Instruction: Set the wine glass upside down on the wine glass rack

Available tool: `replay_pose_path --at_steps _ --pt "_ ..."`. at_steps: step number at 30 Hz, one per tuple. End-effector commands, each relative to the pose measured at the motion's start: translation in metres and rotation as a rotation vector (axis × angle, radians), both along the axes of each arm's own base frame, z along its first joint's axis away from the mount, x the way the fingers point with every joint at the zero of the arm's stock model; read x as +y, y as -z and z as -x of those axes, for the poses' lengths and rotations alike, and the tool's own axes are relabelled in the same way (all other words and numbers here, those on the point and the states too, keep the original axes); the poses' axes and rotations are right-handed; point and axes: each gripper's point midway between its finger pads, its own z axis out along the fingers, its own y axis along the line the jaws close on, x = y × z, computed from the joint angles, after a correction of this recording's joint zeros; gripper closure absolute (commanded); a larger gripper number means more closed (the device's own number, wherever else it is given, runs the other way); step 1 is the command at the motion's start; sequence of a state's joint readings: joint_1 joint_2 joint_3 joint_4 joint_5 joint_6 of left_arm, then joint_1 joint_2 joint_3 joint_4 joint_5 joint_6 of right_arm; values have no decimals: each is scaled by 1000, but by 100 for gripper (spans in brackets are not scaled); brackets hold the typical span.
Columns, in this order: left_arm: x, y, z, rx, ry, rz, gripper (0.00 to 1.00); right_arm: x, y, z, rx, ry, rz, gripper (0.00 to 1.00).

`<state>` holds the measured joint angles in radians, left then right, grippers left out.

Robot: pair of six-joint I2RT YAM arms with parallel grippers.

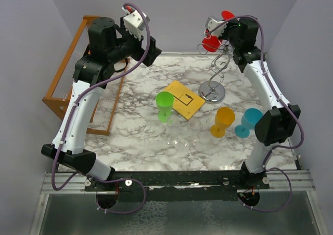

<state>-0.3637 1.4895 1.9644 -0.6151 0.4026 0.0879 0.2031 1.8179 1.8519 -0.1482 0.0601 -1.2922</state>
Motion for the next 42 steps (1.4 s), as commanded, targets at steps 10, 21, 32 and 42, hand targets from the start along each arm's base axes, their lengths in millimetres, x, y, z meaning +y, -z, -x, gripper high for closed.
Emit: replay_pose_path --at_steps 10,21,32,42 --pt "0 -10 14 -32 40 9 10 -20 -7 15 48 -4 88 99" --pt "-2 -8 14 -27 51 9 10 -30 5 25 105 18 52 99" --pt "-4 -8 16 -22 61 18 10 -40 9 37 144 80 -5 99" --pt "-4 -8 17 -20 64 23 10 -58 6 22 121 200 -45 99"
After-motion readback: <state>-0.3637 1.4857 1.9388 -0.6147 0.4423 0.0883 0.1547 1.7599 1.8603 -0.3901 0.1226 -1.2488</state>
